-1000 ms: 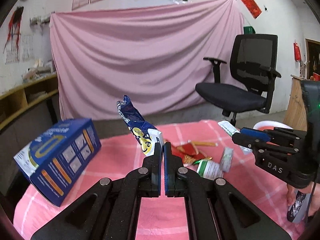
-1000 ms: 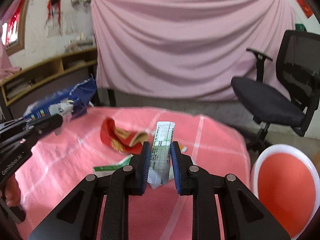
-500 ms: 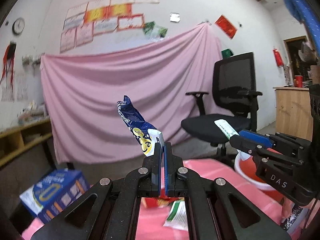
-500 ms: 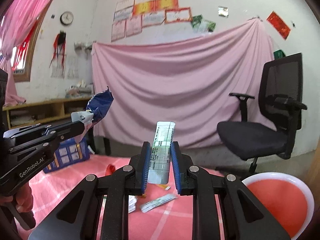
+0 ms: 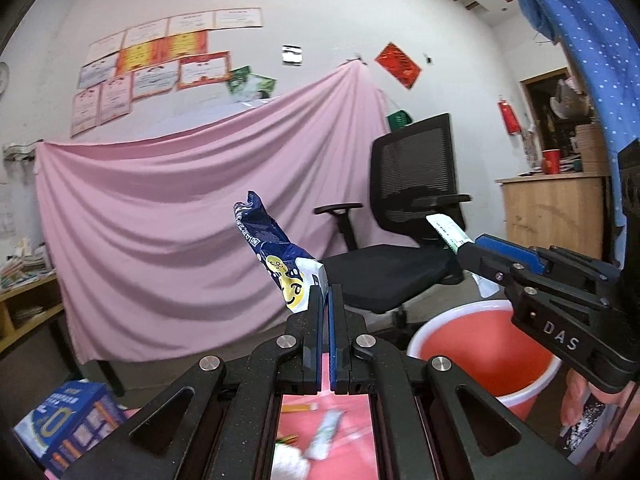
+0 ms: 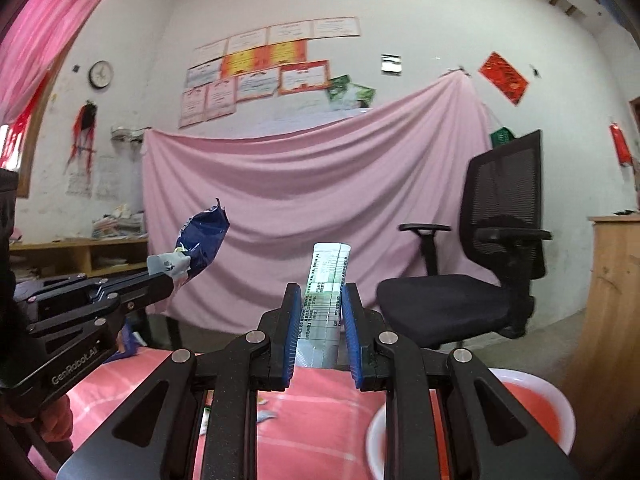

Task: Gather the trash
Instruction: 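Carry both items over the orange bucket and open both grippers, then move both tools back over the remaining trash on the table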

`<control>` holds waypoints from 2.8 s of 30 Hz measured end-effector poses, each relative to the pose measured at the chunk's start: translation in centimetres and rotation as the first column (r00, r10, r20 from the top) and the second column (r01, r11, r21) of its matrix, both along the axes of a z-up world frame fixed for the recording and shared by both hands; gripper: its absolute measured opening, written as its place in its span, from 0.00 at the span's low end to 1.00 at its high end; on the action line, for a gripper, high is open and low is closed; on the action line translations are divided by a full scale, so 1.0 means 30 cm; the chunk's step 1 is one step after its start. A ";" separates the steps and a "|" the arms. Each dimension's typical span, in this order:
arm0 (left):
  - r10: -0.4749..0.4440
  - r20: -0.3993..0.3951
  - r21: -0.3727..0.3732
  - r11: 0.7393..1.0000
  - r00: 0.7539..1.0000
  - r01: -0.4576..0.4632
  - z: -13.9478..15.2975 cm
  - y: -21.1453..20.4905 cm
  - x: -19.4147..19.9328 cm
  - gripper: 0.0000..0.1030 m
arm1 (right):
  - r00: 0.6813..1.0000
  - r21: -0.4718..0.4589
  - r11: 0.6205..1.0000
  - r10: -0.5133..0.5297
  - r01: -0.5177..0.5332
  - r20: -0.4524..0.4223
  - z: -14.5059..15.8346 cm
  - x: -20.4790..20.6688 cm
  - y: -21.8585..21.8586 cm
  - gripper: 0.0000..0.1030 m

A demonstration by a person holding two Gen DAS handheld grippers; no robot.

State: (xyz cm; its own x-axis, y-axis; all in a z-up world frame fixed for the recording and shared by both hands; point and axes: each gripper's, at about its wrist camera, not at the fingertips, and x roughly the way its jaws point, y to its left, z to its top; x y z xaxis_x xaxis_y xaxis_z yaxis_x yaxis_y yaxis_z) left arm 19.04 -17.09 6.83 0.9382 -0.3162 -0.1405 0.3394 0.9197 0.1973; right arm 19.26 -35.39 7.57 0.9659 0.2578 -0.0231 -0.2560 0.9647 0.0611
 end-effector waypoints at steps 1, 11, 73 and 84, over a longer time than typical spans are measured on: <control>-0.022 -0.009 -0.004 1.000 1.000 0.022 0.002 -0.025 0.008 0.01 | 1.000 0.008 1.000 -0.017 0.017 -0.004 -0.002 0.001 -0.020 0.18; -0.169 -0.093 -0.006 0.986 0.981 0.169 0.005 -0.233 0.080 0.01 | 0.981 0.059 0.983 -0.169 0.175 -0.097 -0.036 0.038 -0.191 0.18; -0.173 -0.528 -0.158 0.982 0.831 0.104 -0.108 -0.290 0.338 0.40 | 0.819 0.068 0.931 -0.277 0.357 -0.503 -0.211 0.176 -0.376 0.46; 0.036 -0.371 -0.155 0.983 0.928 -0.100 -0.039 -0.099 0.248 0.96 | 0.894 0.105 0.934 -0.287 0.340 -0.344 -0.131 0.129 -0.307 0.98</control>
